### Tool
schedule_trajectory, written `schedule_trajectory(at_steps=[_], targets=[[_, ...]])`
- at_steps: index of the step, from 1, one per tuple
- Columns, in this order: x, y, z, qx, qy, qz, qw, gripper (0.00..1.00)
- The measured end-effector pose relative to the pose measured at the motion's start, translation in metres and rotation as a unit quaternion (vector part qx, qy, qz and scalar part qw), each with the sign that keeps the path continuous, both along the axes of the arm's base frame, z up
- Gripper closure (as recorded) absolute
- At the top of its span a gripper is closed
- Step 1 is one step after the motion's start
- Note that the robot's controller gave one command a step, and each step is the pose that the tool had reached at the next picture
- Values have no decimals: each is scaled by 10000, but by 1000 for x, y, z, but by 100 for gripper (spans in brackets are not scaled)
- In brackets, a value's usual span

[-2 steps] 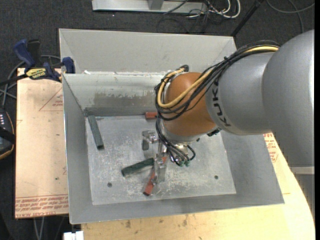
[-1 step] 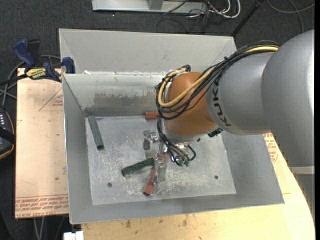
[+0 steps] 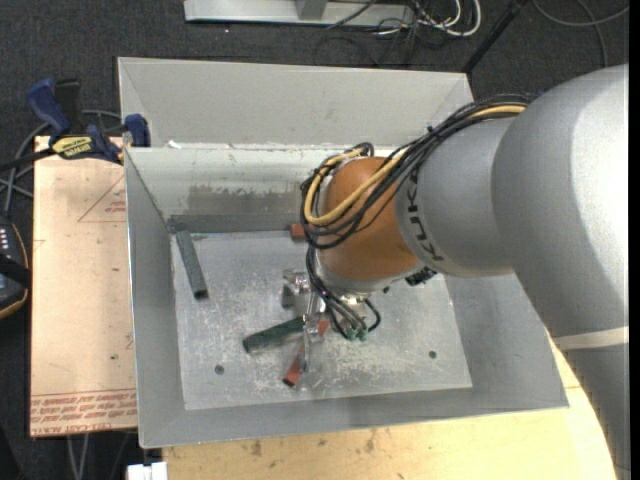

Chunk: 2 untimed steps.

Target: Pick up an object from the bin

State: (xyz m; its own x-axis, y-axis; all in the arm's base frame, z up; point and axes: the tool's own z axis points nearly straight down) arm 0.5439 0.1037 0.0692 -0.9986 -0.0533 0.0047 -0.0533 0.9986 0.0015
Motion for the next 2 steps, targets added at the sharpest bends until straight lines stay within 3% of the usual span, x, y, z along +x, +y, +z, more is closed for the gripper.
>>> schedule_trajectory(at_steps=[1, 2], targets=[[0, 0, 1, 0, -12, -2, 10000, 0], [2, 1, 3, 14, -45, -6, 10000, 100]])
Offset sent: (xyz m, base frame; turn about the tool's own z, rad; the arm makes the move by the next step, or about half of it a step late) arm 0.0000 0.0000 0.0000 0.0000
